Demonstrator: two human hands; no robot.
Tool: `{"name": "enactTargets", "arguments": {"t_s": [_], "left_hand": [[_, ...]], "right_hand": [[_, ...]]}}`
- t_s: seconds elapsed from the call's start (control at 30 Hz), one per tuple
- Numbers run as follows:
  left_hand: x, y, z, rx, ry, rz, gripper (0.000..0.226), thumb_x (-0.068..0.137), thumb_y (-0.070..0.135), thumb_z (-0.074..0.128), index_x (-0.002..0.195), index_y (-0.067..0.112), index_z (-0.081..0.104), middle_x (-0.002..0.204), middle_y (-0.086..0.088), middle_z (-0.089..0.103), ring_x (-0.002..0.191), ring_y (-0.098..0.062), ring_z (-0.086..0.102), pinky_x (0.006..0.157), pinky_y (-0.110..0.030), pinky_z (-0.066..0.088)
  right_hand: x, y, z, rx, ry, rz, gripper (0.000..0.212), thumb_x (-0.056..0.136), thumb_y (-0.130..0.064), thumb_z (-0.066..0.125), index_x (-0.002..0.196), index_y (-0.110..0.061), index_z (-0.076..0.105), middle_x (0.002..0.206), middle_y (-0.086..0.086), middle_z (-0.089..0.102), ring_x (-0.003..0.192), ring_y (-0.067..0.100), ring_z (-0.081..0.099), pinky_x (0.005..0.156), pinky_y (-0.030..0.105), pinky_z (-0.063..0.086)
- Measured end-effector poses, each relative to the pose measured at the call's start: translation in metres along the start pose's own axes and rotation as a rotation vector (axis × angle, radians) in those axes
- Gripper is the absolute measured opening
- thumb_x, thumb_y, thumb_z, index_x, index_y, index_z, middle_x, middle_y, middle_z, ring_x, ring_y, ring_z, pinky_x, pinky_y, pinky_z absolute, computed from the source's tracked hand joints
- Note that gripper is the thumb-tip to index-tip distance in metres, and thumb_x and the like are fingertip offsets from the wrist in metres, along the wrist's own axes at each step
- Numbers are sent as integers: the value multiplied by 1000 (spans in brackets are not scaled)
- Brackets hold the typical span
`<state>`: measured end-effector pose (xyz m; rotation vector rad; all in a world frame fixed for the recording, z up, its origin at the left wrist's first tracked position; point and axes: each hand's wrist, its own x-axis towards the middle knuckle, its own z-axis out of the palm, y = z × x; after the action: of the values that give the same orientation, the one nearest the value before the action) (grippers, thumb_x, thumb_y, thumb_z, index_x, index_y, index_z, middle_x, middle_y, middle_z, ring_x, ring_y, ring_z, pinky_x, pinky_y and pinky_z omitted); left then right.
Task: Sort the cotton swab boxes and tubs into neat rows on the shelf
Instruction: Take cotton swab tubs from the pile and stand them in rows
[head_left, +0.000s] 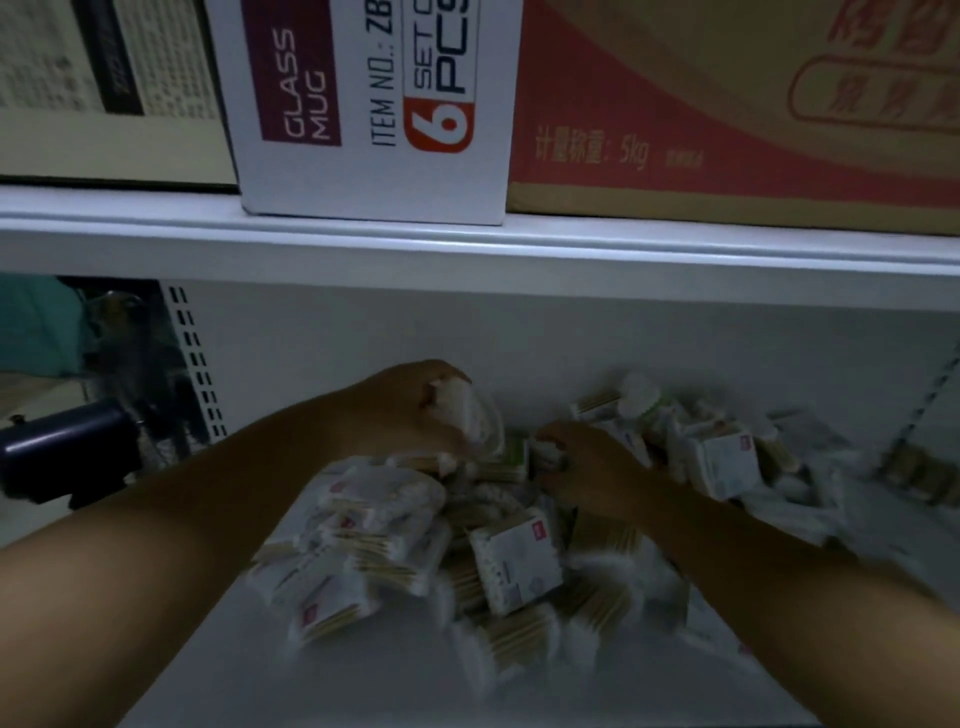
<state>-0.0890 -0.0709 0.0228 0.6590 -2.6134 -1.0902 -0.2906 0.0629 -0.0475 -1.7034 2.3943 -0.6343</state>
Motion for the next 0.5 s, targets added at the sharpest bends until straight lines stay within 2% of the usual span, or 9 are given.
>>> {"name": "enactTargets", "arguments": {"t_s": [0.07, 0.2, 0.27, 0.33, 0.5], "left_hand": [[-7, 0, -2, -270, 50, -68, 58, 56, 27, 88, 104, 31, 56, 98, 4, 67, 89, -12, 66, 75, -29, 56], [-22, 0, -4, -573, 204, -141, 29, 80, 7, 70, 100, 23, 57, 103, -12, 65, 85, -21, 65, 69, -33, 58], [-30, -1, -5, -736, 230, -137, 23, 78, 12, 68, 99, 19, 60, 100, -13, 66, 81, -23, 65, 62, -30, 55], [-39, -1, -4, -850, 237, -136, 32, 69, 24, 65, 100, 18, 62, 93, -9, 67, 75, -19, 64, 59, -26, 51], [-48, -4, 6, -981, 314, -141, 25, 63, 31, 67, 87, 22, 63, 82, -3, 69, 65, -15, 64, 61, -27, 45]], "right_hand": [[15, -4, 12, -13, -46, -61, 42, 85, -32, 67, 122, -14, 59, 119, 8, 63, 109, 25, 59, 89, 27, 45], [37, -6, 27, -121, 5, -80, 34, 87, -32, 62, 116, -14, 60, 121, 8, 60, 111, 26, 57, 89, 30, 44], [44, -6, 29, -192, 37, -73, 36, 85, -33, 63, 116, -15, 61, 122, 10, 60, 111, 27, 57, 91, 33, 45], [47, -8, 25, -211, 27, -82, 39, 81, -36, 67, 115, -18, 64, 122, 10, 62, 111, 28, 57, 93, 35, 46], [53, -6, 18, -336, 7, -184, 51, 74, -44, 71, 119, -23, 62, 124, 5, 62, 115, 25, 57, 97, 33, 44]]}}
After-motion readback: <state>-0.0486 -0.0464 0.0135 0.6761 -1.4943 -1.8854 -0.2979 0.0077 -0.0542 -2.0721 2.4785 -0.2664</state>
